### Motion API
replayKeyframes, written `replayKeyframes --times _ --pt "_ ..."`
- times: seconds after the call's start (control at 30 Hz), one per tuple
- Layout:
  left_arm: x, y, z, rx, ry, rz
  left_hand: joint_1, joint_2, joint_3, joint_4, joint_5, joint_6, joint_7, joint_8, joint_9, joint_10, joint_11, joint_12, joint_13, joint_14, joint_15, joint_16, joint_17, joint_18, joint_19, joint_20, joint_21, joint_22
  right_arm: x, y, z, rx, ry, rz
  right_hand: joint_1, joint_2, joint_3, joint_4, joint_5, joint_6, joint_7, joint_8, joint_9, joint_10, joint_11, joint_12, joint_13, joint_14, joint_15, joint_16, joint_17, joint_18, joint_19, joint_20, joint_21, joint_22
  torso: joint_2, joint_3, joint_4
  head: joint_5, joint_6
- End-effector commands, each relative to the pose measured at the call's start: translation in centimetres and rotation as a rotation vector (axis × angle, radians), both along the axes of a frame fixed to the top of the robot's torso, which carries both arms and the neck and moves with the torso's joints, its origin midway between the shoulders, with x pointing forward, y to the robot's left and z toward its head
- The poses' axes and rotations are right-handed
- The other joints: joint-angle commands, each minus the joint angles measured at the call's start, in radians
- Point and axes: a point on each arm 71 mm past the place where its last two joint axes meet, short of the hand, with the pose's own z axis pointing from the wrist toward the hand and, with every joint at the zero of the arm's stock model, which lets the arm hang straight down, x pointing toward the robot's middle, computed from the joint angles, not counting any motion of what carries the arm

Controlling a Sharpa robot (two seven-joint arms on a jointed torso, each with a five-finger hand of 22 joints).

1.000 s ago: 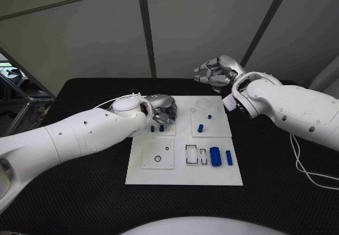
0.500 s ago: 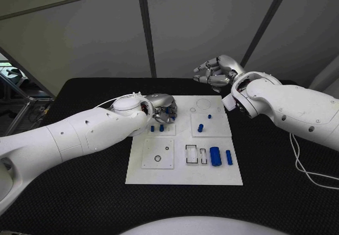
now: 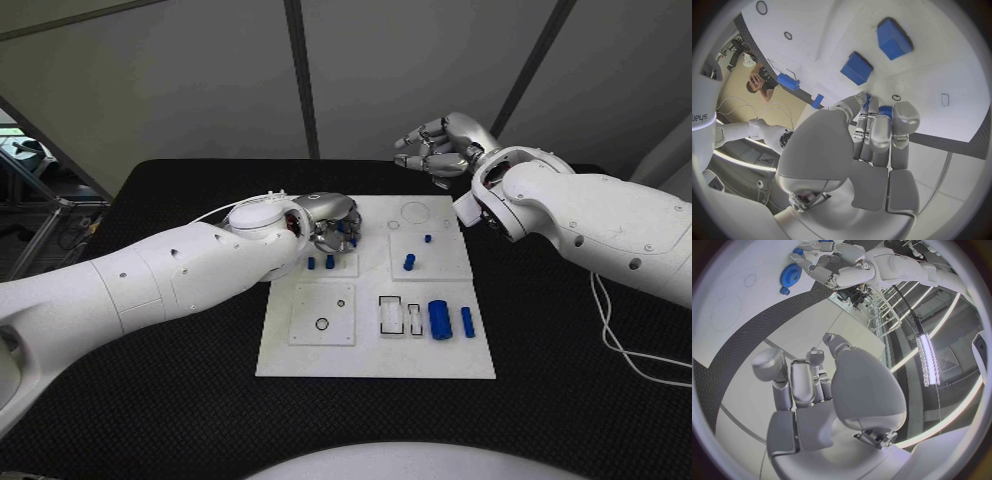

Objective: Assemble the parts on the task board

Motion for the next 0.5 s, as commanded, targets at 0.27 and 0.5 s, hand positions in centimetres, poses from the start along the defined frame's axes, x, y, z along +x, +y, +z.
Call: replayKeyframes --times 0.27,0.5 --pt "-0.4 1.2 1.5 -0.067 -0.052 0.022 -0.008 -0.005 0.01 0.0 -0.002 0.01 0.009 -0.007 -0.001 0.007 0.004 -0.007 0.001 0.007 0.003 0.005 -0.003 -0.087 0.013 0.0 0.018 0.009 0.0 -0.1 0.1 0.0 -0.005 0.003 -0.005 0.003 0.006 0.0 0.005 0.002 0.0 0.005 -0.001 -0.002 0.0 0.0 0.001 0.017 -0.007 -0.004 -0.001 0.007 -0.009 0.0 -0.004 -0.001 -0.001 -0.0001 0.0014 -0.005 0.004" --pt "-0.8 2.5 2.6 -0.106 -0.067 0.046 -0.01 -0.006 0.014 -0.001 -0.002 0.015 0.009 -0.007 -0.001 0.011 0.004 -0.007 0.001 0.006 0.003 0.002 -0.009 -0.088 0.016 0.001 0.023 0.013 0.0 -0.3 0.1 -0.001 -0.004 0.0 -0.006 0.004 0.007 0.0 0.005 0.002 0.0 0.006 -0.001 0.001 0.0 0.002 0.003 0.017 -0.007 -0.004 0.0 0.007 -0.008 0.0 -0.003 0.001 -0.001 -0.0012 0.0031 -0.006 0.006"
